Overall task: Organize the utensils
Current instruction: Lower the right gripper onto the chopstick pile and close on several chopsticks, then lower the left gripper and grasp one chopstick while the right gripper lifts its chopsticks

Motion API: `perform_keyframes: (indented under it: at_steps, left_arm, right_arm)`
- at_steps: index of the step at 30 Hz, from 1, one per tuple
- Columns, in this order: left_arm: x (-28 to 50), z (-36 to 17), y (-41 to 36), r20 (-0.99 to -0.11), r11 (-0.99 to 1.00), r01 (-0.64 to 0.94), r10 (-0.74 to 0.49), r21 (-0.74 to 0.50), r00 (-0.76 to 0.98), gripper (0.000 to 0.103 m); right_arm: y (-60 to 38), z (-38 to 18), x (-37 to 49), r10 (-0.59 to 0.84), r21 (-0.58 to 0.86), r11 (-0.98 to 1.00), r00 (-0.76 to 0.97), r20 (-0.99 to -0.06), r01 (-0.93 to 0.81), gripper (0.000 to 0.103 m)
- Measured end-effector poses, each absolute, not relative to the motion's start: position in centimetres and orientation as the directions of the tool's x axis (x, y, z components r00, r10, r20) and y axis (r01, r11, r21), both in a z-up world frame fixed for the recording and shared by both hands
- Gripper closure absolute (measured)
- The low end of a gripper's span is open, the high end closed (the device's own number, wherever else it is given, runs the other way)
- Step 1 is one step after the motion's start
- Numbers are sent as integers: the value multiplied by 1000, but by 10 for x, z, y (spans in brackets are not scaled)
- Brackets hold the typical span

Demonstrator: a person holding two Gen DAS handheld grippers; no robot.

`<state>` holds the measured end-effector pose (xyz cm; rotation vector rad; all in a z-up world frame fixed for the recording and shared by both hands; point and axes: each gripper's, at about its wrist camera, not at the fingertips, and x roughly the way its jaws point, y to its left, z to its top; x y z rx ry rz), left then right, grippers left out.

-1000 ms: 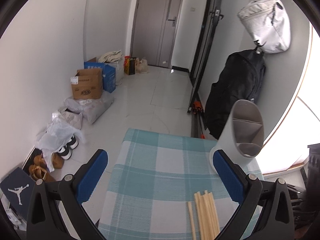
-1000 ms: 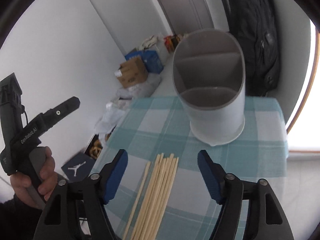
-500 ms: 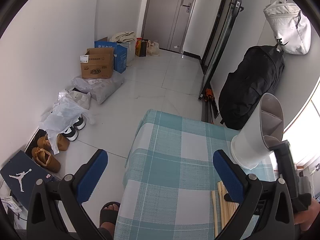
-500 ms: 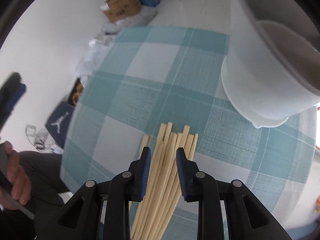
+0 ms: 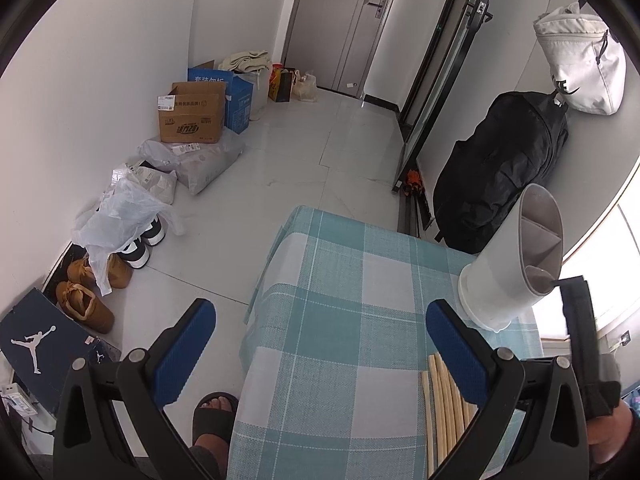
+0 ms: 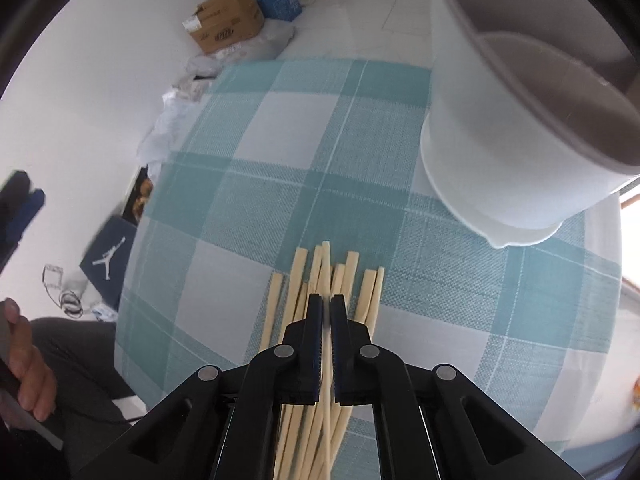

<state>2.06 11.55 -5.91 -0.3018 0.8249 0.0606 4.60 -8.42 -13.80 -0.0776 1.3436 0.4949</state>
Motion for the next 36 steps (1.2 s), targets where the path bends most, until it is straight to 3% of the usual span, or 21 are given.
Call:
perform_keyframes:
  at_steps: [8, 15, 17, 19, 21, 28, 36]
  left_arm:
    - [24, -75, 103, -782, 967, -125, -100, -223, 616, 1]
    - [27, -110, 56, -889, 979, 16, -193, -205, 415, 1]
    - [24, -117, 41, -911, 983, 54, -182, -174, 371, 2]
    - [21, -123, 30, -927, 988, 75, -152, -135, 343, 12]
    - [17, -128, 20, -939, 989, 97, -137, -112, 317, 16]
    - [20, -141, 12, -968, 997, 77, -20, -1, 249, 20]
    - [41, -144, 14, -971, 999, 44, -26, -16, 237, 24]
  right_arm:
    - [-118, -97, 40, 434, 324, 880, 310, -846, -348, 100]
    - [-151, -56, 19, 498, 359, 865, 509, -702, -351, 100]
    - [-158, -54, 15, 510, 370, 860, 540, -669, -352, 100]
    - [-168, -50, 10, 512, 375, 859, 576, -637, -349, 100]
    - [-180, -47, 9, 523, 416, 850, 599, -606, -322, 100]
    - [-195, -26, -3, 521, 421, 845, 684, -511, -329, 100]
    - [-206, -19, -10, 536, 444, 830, 701, -470, -338, 100]
